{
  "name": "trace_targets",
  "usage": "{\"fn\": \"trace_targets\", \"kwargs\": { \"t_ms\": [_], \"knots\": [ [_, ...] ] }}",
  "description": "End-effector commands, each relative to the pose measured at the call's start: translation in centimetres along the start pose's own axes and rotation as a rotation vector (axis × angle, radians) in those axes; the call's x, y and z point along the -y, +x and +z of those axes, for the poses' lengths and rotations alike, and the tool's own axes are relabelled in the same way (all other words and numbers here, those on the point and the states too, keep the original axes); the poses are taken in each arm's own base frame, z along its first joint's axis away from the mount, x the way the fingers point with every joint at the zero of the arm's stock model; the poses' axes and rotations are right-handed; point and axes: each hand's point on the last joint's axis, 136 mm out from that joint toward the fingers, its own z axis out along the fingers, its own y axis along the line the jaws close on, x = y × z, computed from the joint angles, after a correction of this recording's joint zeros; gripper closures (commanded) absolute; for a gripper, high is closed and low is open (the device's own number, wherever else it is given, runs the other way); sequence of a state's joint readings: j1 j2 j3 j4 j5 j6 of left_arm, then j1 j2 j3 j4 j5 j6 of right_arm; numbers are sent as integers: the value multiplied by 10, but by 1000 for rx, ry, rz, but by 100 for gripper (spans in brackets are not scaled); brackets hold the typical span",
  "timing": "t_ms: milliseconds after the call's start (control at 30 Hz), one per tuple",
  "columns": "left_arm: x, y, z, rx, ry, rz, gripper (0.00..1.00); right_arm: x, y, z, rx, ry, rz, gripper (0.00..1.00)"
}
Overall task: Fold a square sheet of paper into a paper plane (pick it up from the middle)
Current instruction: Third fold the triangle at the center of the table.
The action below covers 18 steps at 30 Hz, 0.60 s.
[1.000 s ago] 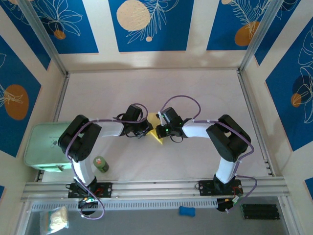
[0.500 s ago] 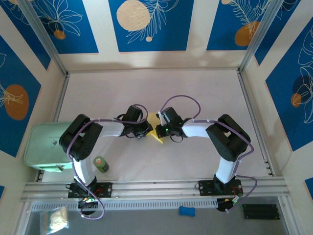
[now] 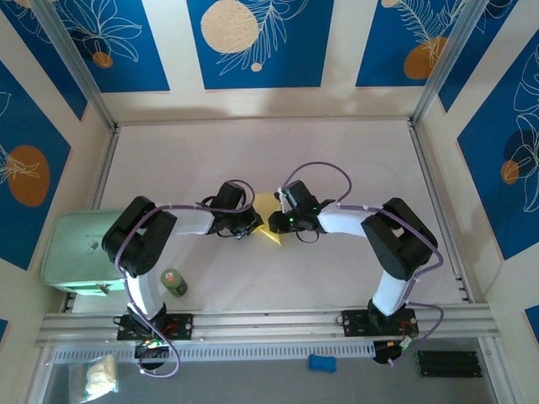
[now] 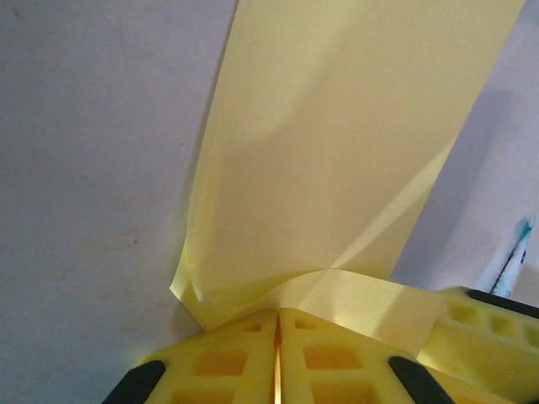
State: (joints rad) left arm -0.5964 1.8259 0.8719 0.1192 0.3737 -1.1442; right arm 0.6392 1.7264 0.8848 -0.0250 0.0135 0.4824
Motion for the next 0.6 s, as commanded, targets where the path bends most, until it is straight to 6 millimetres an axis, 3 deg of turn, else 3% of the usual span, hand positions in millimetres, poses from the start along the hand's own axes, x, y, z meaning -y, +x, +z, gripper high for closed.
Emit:
{"fn": "trace_targets", "kwargs": {
  "t_ms": [0, 167, 400, 567],
  "knots": [
    [-35, 10, 9, -27, -111, -40, 89, -13, -17, -29, 38, -60, 75, 66],
    [-36, 10, 10, -28, -115, -43, 89, -15, -16, -50, 36, -108, 128, 63],
    [-40, 11, 10, -34, -132, -59, 90, -35, 16, -49, -99, -201, 101, 83],
    [-45, 13, 10, -37, -152, -66, 90, -43, 35, -37, -173, -194, 87, 90]
  ]
}}
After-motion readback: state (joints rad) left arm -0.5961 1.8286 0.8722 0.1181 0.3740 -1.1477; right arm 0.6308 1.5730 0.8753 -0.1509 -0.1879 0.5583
